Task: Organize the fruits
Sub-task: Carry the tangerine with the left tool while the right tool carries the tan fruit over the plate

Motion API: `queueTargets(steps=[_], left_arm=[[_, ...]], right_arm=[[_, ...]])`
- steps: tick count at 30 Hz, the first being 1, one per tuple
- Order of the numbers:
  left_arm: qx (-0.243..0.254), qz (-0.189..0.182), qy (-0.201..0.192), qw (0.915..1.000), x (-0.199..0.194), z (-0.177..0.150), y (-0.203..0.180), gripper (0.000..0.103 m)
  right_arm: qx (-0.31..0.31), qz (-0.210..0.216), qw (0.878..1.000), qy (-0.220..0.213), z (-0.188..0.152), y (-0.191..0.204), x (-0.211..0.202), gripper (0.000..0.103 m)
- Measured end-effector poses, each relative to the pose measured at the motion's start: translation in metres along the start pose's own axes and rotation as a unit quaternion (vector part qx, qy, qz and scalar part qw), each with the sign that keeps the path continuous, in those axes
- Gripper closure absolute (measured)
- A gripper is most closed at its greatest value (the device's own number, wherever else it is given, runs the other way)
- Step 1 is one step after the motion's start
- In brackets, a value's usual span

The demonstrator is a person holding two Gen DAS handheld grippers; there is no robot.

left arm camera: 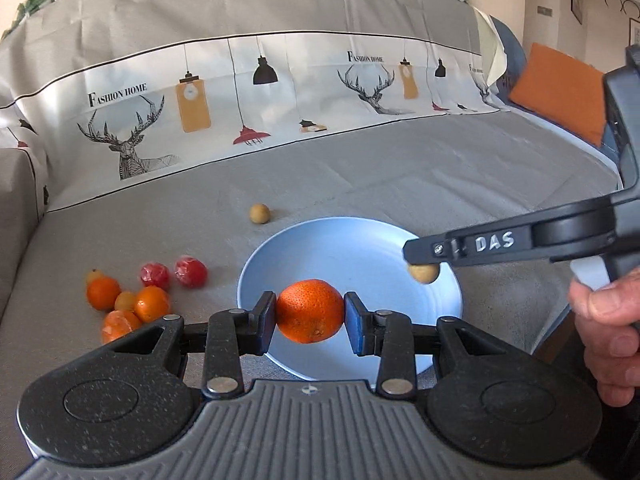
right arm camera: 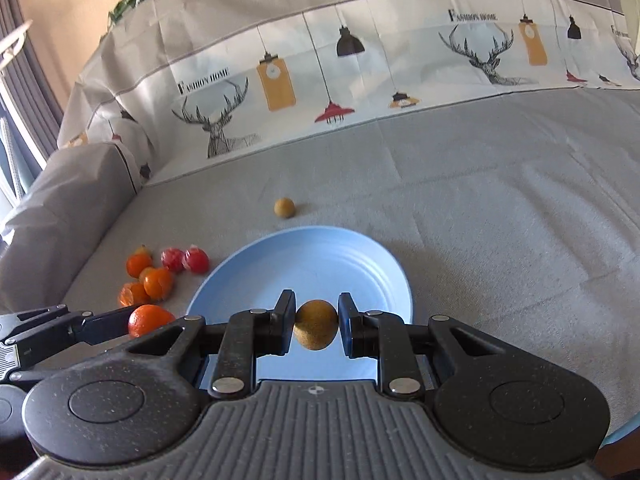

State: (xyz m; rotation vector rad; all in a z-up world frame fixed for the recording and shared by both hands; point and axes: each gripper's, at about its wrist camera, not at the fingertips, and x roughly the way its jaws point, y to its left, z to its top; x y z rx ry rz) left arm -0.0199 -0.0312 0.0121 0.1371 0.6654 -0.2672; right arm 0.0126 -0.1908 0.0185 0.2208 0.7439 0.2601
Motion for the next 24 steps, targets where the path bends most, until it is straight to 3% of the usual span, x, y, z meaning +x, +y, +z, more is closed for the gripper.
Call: queueTargets(steps=[7,24], left_arm=[[-0.021,-0.004,0.001,0.9998,0.006,0.003,0.006,0.063],[-0.011,-0.006,0.003,0.9999,0.012,0.003,0.0,0.063]], right_arm=[[-0.013,-0.008,1.0,0.011,-0.001,0.003,0.012,0.079],[-0.04,-0.01,0.999,0.017,-0.002,0.008,0.021,0.079]])
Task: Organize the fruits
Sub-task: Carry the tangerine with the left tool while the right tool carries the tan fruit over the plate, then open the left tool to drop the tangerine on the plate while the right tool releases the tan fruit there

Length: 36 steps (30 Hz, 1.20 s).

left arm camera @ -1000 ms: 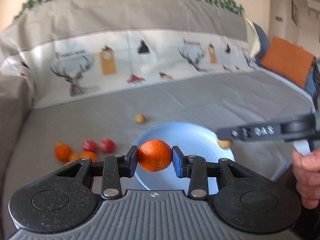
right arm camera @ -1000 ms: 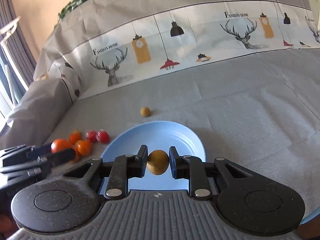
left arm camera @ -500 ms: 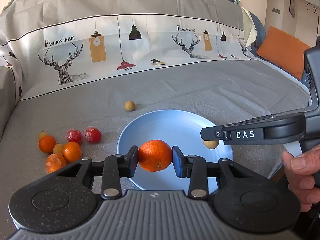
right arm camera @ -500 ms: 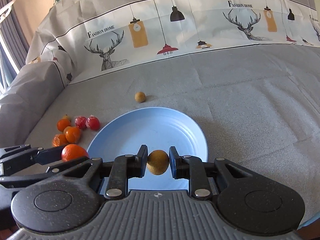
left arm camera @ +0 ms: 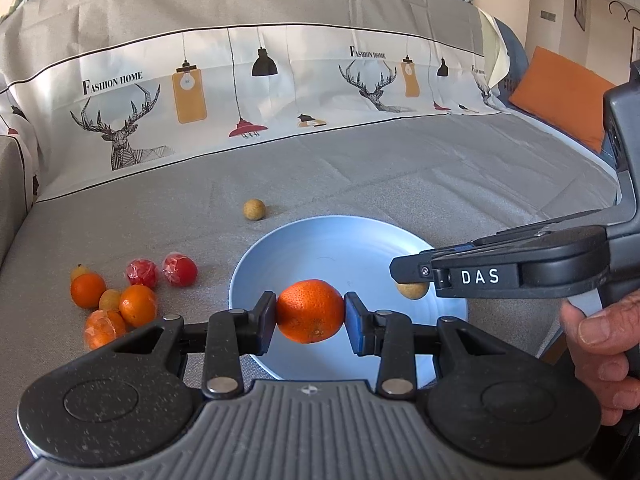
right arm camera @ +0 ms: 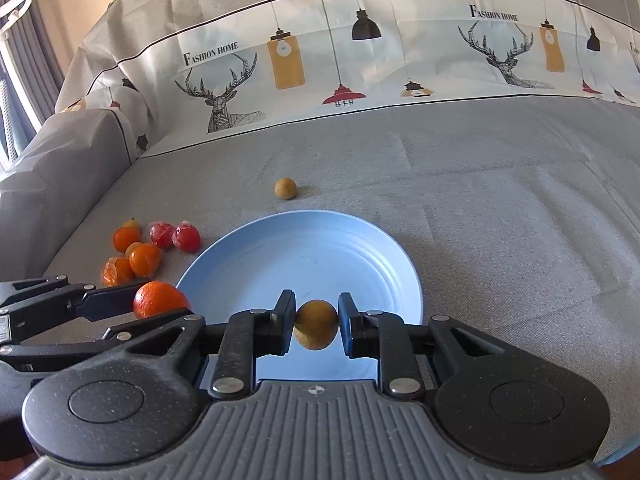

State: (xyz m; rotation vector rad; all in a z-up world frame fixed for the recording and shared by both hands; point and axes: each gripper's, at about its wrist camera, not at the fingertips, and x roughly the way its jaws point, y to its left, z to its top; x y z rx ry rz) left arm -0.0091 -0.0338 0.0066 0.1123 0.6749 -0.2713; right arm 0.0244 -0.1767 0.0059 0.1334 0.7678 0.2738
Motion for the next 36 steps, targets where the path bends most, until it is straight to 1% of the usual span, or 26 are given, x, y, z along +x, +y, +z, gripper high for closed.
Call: queueTargets(steps=[36], left_arm=[[0.003,0.002,0.0,1.0,-0.0002,0.0004,-0.0016,0.063]], right_arm=[[-0.019,0.003,1.0,0.005,0.001,0.0046,0.0019,0.079]])
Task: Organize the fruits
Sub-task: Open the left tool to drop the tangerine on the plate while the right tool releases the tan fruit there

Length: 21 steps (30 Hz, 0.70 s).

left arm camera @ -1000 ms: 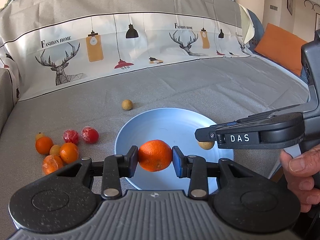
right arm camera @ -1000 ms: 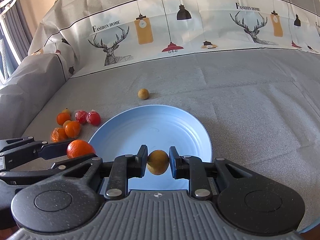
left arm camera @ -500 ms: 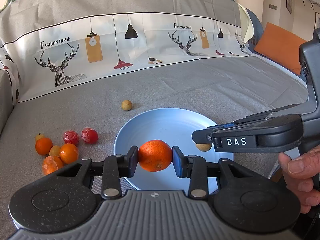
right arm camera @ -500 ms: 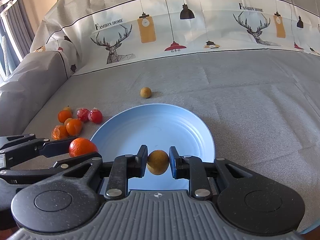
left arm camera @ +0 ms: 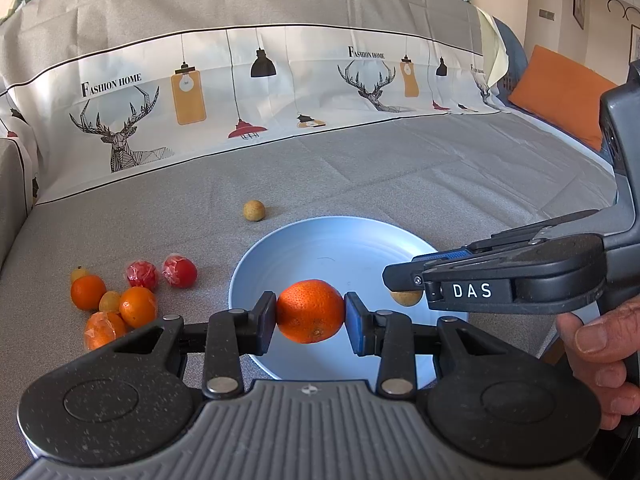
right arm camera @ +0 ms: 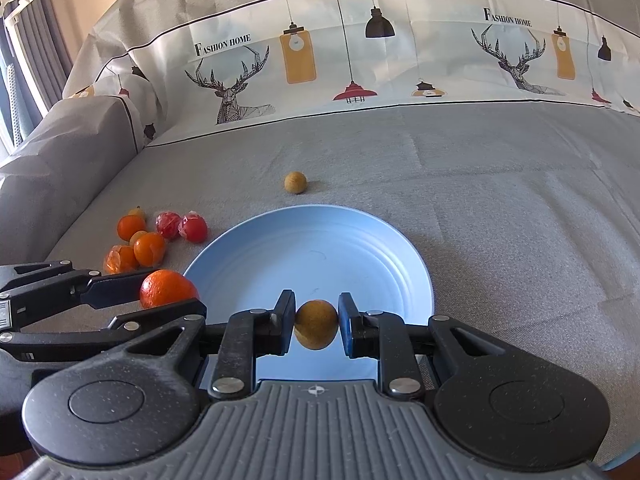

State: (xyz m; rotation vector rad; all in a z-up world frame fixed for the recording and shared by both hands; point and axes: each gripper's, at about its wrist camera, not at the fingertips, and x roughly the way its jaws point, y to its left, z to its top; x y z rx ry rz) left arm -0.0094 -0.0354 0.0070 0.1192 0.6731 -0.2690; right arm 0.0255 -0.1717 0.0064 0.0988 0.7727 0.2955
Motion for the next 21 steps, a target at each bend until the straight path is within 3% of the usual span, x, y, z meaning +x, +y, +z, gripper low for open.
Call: queueTargets(steps=[21], left_arm=[[-0.004,0.006,-0.004,1.0,-0.0029,0.0013,0.0023,0.061]], right_arm=[[0.004,-0.01,1.0,0.007,-0.0017,0.0016,0.0026,0.071]])
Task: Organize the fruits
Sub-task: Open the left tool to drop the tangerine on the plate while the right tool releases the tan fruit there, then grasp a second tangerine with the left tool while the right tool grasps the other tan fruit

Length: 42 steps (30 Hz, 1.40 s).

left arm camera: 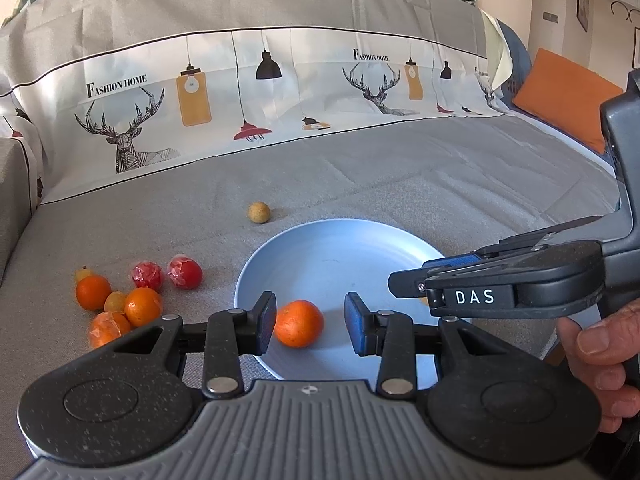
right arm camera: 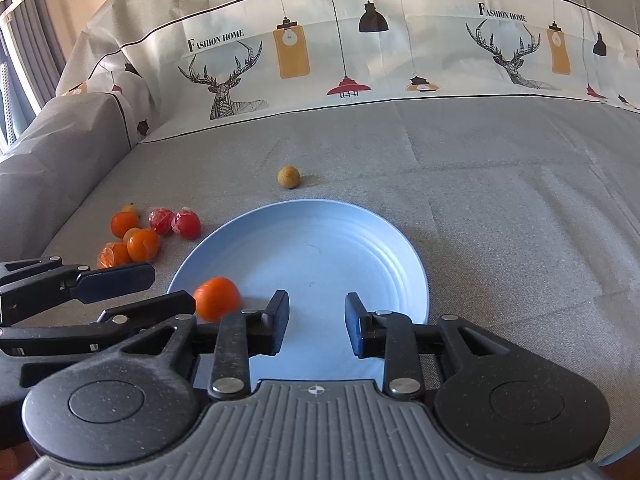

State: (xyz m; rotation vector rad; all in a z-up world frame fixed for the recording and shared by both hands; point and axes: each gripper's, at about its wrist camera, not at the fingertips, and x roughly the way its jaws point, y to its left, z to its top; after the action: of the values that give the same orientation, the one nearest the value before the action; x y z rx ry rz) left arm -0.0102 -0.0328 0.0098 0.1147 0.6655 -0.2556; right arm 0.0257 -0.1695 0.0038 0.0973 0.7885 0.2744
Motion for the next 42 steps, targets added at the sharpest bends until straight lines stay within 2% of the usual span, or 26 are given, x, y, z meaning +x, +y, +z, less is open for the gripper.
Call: queueTargets(steps=[10,17,18,23,25,27,29,31,33,38,42], left_arm=[[-0.007,0.005,-0.016,0.9998,-0.01,0.002,0.003,0.063],[-0.043,-0.001,-0.05,0.9978,-0.039,0.013,0.023,0.072],[-0.043,0.003,-0.052,0.9977,-0.042,0.017,0.027,0.076],[-0.024,0.054,-0.061,0.9964,-0.049,0.036,0.062,0.079],[-0.062,0.07,-0.052,0.9943,-0.044,0.038,0.091,0.08],[-0.127,0.081,-0.032,0.9881,-0.034,0.028,0.121,0.08],[-0.206,0.068,-0.002,0.9761,-0.026,0.023,0.15,0.081],[-0.246,0.044,-0.002,0.9683,-0.022,0.021,0.162,0.081],[-0.24,0.035,0.012,0.9702,-0.016,0.023,0.159,0.081],[-0.166,0.047,0.037,0.9843,0.004,0.027,0.13,0.08],[-0.139,0.065,0.048,0.987,0.022,0.025,0.119,0.078]], right_arm=[[0.002,0.0,1.0,-0.003,0.0,-0.002,-0.002,0.071],[0.008,0.005,1.0,-0.016,0.002,-0.002,-0.007,0.071],[0.01,0.006,1.0,-0.019,0.003,-0.002,-0.008,0.072],[0.013,0.021,0.999,-0.038,0.008,0.0,-0.013,0.077],[0.014,0.028,0.999,-0.042,0.011,0.001,-0.014,0.077],[0.016,0.034,0.998,-0.044,0.013,0.002,-0.013,0.077],[0.018,0.04,0.998,-0.046,0.015,0.003,-0.012,0.077],[0.019,0.046,0.998,-0.046,0.016,0.003,-0.01,0.077],[0.019,0.052,0.998,-0.043,0.018,0.005,-0.006,0.077],[0.017,0.07,0.997,-0.036,0.022,0.01,0.006,0.077],[0.019,0.085,0.995,-0.038,0.027,0.015,0.01,0.077]])
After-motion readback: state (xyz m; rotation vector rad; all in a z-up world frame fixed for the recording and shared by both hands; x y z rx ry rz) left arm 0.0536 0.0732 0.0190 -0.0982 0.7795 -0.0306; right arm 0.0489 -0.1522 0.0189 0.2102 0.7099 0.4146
